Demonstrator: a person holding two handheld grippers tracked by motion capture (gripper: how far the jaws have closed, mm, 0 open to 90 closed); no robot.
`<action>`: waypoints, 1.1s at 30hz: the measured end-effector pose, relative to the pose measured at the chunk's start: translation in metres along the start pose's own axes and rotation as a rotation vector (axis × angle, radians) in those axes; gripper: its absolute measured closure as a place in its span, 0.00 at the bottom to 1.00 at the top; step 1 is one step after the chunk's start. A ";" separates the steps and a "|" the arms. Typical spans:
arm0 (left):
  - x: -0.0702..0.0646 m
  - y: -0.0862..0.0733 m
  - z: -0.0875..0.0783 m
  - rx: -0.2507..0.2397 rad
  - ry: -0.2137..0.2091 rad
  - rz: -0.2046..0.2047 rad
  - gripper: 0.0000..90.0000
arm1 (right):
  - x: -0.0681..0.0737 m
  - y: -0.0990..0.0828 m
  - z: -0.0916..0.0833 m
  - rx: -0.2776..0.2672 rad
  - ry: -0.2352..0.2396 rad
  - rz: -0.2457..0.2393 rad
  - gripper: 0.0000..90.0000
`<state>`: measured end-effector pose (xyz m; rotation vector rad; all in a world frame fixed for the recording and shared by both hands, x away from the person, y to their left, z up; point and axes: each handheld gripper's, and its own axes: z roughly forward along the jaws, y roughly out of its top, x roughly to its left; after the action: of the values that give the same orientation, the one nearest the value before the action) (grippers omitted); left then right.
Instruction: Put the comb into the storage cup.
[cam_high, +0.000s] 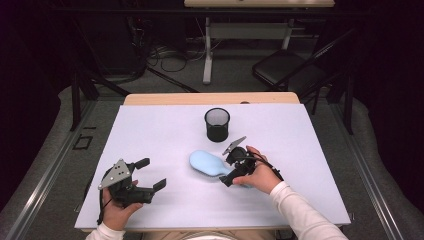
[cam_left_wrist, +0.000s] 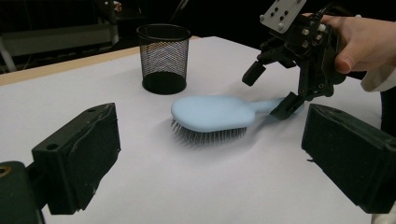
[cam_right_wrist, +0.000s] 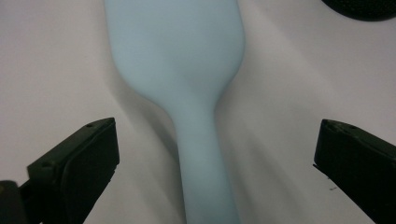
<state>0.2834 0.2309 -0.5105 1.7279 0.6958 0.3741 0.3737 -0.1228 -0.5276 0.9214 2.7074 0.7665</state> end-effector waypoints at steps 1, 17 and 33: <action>0.000 0.000 0.000 0.000 0.000 0.000 0.05 | 0.000 0.000 0.000 0.005 0.000 -0.001 0.00; 0.000 0.000 0.000 0.004 0.004 0.000 0.05 | 0.001 0.002 0.008 0.060 0.017 -0.037 0.04; 0.000 0.000 0.000 0.003 -0.002 -0.001 0.05 | 0.002 0.003 0.012 0.055 0.020 -0.074 0.25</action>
<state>0.2836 0.2307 -0.5107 1.7300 0.6960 0.3705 0.3773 -0.1146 -0.5361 0.8239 2.7753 0.6938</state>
